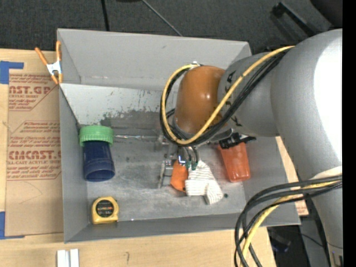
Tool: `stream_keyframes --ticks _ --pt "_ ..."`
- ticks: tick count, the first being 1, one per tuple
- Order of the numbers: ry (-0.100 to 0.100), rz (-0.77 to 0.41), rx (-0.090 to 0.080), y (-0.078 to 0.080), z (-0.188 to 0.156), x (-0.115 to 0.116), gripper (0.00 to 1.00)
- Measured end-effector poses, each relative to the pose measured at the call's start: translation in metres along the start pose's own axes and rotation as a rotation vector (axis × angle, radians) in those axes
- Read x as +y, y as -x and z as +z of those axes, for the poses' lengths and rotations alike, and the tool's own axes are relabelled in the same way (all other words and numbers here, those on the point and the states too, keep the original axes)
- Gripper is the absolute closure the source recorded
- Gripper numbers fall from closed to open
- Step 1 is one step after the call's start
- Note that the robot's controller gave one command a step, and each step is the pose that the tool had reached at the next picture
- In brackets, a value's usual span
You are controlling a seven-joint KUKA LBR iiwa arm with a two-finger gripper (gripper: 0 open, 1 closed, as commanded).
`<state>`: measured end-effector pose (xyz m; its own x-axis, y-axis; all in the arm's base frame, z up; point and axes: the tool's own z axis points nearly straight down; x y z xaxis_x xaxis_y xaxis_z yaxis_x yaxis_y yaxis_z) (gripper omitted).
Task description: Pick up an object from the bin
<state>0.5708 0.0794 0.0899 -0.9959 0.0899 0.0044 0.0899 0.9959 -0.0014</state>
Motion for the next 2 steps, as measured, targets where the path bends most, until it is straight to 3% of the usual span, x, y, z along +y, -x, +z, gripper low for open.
stream_keyframes --ticks 1,2 --pt "0.004 -0.029 -0.005 -0.019 -0.005 -0.038 0.0" --pt "0.002 -0.052 -0.005 -0.032 0.02 -0.053 1.0"
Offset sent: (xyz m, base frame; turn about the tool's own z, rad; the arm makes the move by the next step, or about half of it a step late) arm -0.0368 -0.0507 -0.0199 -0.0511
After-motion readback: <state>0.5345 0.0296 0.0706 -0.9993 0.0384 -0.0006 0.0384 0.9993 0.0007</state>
